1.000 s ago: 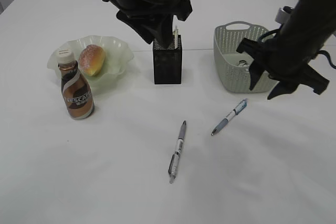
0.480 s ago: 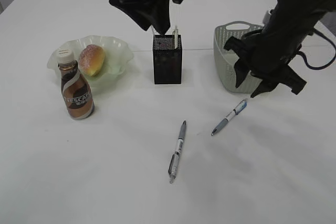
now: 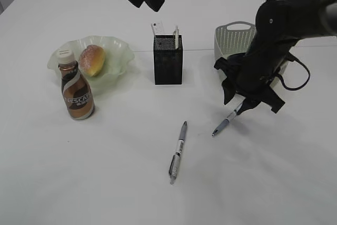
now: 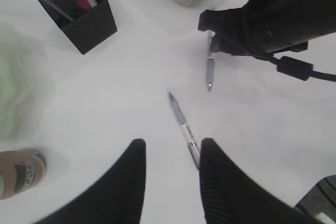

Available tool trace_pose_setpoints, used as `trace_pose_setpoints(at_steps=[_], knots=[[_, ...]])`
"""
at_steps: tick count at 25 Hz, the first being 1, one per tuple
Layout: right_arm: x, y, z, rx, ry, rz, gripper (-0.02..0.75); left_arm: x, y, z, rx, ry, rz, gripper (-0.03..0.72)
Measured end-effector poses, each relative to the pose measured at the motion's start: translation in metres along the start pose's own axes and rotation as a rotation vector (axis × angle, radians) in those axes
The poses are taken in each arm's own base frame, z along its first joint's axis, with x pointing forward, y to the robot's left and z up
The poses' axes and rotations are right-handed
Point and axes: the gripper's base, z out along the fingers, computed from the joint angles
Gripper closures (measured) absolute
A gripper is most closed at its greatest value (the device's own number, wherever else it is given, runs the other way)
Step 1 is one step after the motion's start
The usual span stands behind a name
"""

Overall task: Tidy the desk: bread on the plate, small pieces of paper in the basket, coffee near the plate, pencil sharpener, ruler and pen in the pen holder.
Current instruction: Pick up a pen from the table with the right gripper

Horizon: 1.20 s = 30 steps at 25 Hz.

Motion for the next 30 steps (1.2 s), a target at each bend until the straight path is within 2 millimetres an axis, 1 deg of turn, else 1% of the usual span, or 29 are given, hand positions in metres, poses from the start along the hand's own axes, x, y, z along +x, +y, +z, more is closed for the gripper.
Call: trace_pose_setpoints(at_steps=[3,5,8,11,15,20,21,24,27,30], knots=[[-0.004,0.007,0.009,-0.003,0.002,0.003,0.419,0.000,0.000,-0.002,0.000,-0.003,0.000,0.440],[-0.005,0.009,0.011,-0.006,0.002,0.004,0.419,0.000,0.001,-0.004,0.000,-0.007,-0.001,0.440],[-0.005,0.008,0.011,0.012,0.006,-0.004,0.419,0.000,0.005,-0.015,-0.005,-0.027,-0.034,0.440],[-0.005,0.007,0.011,0.031,0.002,-0.043,0.419,0.001,0.014,-0.028,-0.014,-0.056,-0.081,0.440],[-0.004,0.003,0.013,0.072,0.023,-0.033,0.426,0.002,0.025,-0.052,-0.026,-0.105,-0.122,0.440],[-0.001,-0.003,0.026,0.161,0.081,-0.007,0.428,0.008,0.025,-0.081,-0.027,-0.161,-0.127,0.440],[-0.001,-0.001,0.027,0.161,0.086,-0.004,0.428,0.009,0.025,-0.085,-0.026,-0.168,-0.126,0.440],[-0.007,0.011,0.023,0.132,0.076,0.000,0.428,0.010,0.024,-0.092,-0.025,-0.182,-0.127,0.440],[-0.014,0.026,0.016,0.099,0.060,-0.004,0.428,0.010,0.024,-0.092,-0.024,-0.182,-0.130,0.440],[-0.017,0.033,0.013,0.109,0.067,-0.006,0.428,0.010,0.024,-0.092,-0.023,-0.182,-0.134,0.440]])
